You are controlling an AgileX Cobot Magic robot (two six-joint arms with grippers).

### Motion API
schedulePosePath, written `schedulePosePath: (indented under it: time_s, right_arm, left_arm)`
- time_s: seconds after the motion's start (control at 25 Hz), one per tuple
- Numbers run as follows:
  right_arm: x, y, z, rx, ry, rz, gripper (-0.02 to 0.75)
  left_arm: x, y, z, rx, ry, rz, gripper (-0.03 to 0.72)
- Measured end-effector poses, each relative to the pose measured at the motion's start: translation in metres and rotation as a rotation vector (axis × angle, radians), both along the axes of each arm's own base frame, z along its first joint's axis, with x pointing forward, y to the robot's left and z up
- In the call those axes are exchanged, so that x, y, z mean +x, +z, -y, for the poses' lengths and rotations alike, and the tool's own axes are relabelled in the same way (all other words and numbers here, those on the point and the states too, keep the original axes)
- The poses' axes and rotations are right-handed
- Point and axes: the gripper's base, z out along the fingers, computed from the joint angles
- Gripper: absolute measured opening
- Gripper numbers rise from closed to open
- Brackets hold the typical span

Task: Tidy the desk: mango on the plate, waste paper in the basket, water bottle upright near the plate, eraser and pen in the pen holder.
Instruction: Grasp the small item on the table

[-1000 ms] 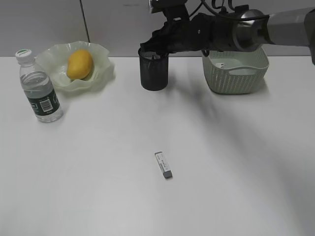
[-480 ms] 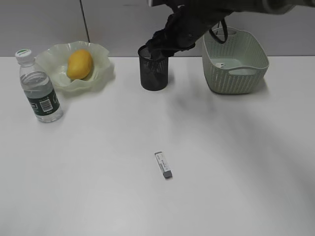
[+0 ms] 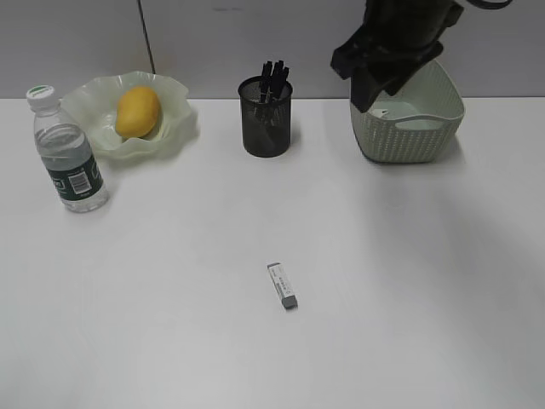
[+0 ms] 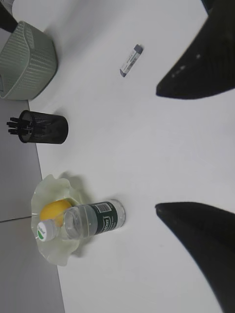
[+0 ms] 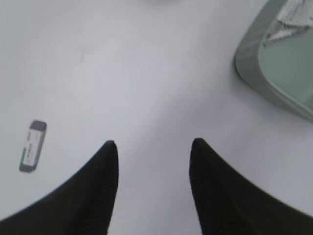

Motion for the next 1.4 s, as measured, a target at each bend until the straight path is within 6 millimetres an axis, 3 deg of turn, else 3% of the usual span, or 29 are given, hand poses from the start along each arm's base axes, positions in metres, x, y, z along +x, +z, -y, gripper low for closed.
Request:
schedulePosePath:
  time_s: [0.28,0.48,0.8,1.0,1.2,1.4]
  right_arm:
    - [-0.013,0.022,0.019,-0.017,-0.076,0.000,0.395]
    - [-0.043,0.021,0.039,-0.037,-0.100,-0.046,0.395]
    - [-0.142,0.012,0.085,-0.024,-0.135,-0.081,0.405]
    - [-0.203,0.027,0.114,0.052,-0.184,0.006,0.480]
    - [-0.251,0.041,0.137,0.146,-0.238,0.122,0.493]
    - [-0.290,0.027,0.158,0.178,-0.284,0.178,0.495]
  left_arm:
    - [0.000,0.000,0.000,0.000,0.000,0.000,0.503]
    - [0.000,0.000,0.001,-0.006,-0.004,-0.002,0.486]
    - [0.000,0.000,0.001,-0.015,-0.009,-0.004,0.480]
    - [0.000,0.000,0.001,-0.015,-0.009,-0.004,0.477]
    - [-0.001,0.000,0.001,-0.018,-0.011,-0.005,0.475]
    - [-0.001,0.000,0.002,-0.021,-0.013,-0.006,0.475]
